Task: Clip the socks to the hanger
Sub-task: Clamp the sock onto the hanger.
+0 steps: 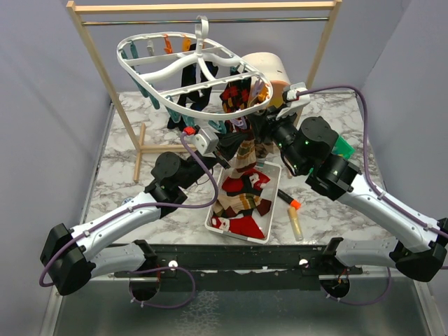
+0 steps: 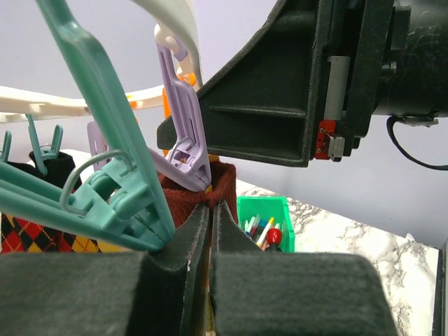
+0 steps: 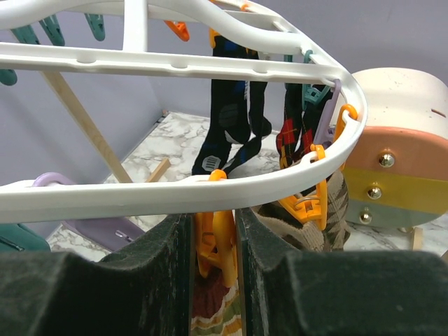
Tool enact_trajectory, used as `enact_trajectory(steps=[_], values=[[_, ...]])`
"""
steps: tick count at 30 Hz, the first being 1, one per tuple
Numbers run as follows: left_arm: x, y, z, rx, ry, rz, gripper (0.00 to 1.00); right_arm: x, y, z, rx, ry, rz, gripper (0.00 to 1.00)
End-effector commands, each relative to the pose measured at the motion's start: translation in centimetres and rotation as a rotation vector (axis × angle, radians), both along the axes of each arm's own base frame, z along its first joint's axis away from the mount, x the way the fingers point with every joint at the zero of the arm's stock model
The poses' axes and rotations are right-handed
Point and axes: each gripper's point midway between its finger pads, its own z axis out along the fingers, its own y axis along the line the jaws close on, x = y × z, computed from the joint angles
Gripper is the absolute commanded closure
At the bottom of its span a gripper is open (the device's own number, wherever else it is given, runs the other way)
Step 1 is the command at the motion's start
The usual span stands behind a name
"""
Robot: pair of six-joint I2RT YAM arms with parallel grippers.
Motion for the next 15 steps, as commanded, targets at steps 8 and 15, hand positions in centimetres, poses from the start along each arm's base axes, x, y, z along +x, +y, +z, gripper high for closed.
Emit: enact_trajectory(steps=[8, 15], values=[[-0.43, -0.06, 1.65, -0.038, -0.031, -0.014, 1.0, -0.98, -0.49, 0.45, 0.021, 0.008, 0.014, 0.71], [-0.45, -0.04, 1.93, -0.044, -0.032, -0.016, 1.0, -0.93, -0.3, 0.35, 0.019, 0.011, 0.017, 0.69]])
